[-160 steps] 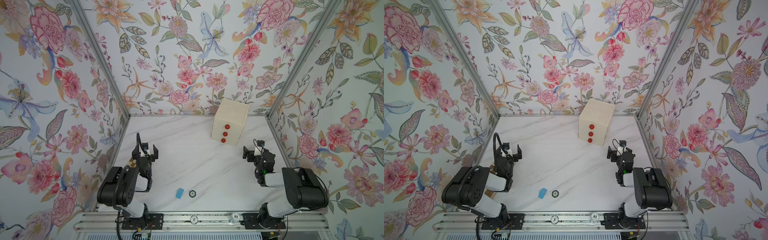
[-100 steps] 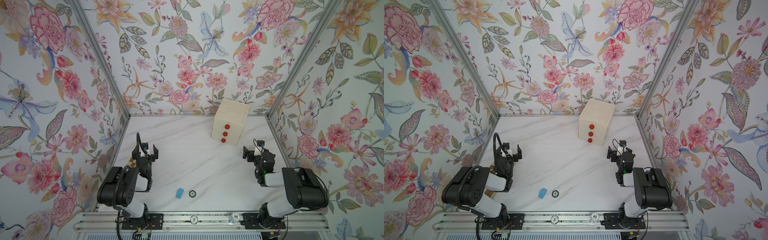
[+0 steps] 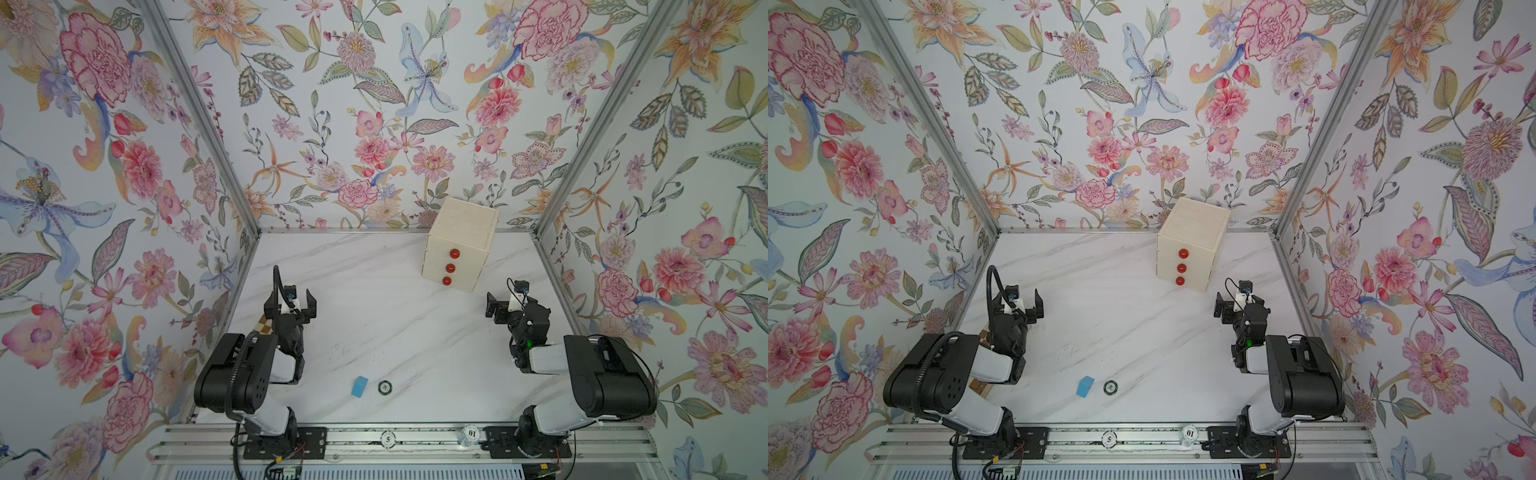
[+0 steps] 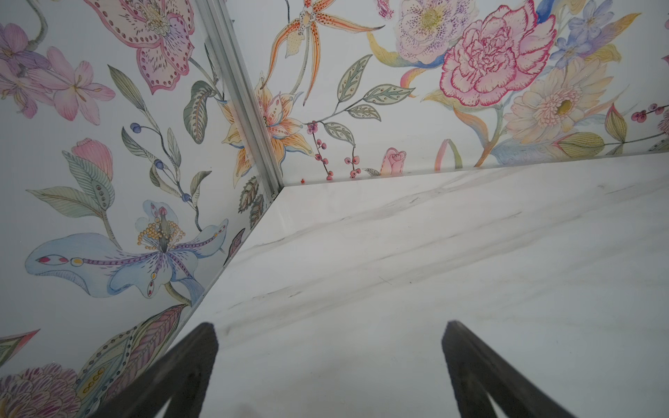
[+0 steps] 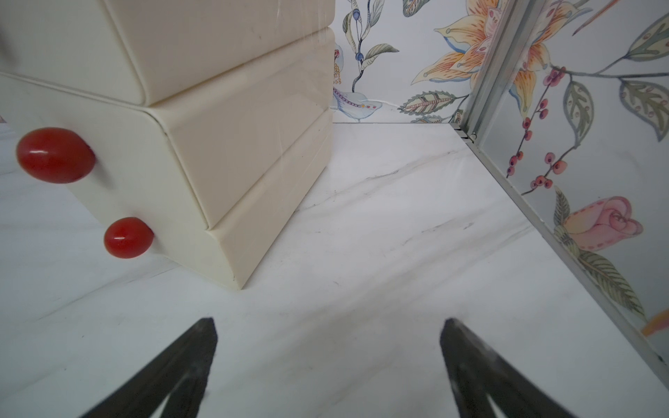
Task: Take the mice out of the drawer
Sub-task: Move the storage box to the center of the board.
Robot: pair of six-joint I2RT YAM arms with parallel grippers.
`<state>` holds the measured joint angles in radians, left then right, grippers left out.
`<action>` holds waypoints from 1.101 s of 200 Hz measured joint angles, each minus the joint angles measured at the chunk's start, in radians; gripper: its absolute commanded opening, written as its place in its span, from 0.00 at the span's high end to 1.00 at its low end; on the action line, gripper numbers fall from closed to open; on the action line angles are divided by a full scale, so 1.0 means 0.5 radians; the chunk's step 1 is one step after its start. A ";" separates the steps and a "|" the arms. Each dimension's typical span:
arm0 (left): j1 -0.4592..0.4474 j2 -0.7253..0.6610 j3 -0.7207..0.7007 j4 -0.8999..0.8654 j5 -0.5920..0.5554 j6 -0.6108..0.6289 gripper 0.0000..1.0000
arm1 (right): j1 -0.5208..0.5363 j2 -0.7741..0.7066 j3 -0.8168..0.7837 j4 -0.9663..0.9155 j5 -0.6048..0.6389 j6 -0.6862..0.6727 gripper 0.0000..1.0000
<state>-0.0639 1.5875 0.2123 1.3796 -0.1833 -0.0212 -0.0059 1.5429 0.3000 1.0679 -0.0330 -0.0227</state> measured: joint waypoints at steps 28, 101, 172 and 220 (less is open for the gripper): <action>0.000 0.000 0.000 0.000 0.000 0.000 0.00 | 0.000 0.000 0.000 0.000 0.007 0.000 0.01; 0.000 0.000 0.000 0.000 0.000 0.000 0.00 | 0.000 0.000 0.000 0.000 0.014 0.000 0.01; 0.000 -0.014 -0.001 -0.004 0.001 0.008 0.00 | 0.005 -0.012 0.005 -0.027 0.013 -0.005 0.01; -0.114 -0.755 0.132 -0.629 -0.010 -0.034 0.00 | 0.207 -0.542 0.396 -0.888 -0.021 0.002 0.01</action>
<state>-0.1211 1.2098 0.2783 1.0653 -0.1883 -0.0380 0.0975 1.2716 0.4980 0.6239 -0.0437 -0.0216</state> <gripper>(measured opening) 0.996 0.991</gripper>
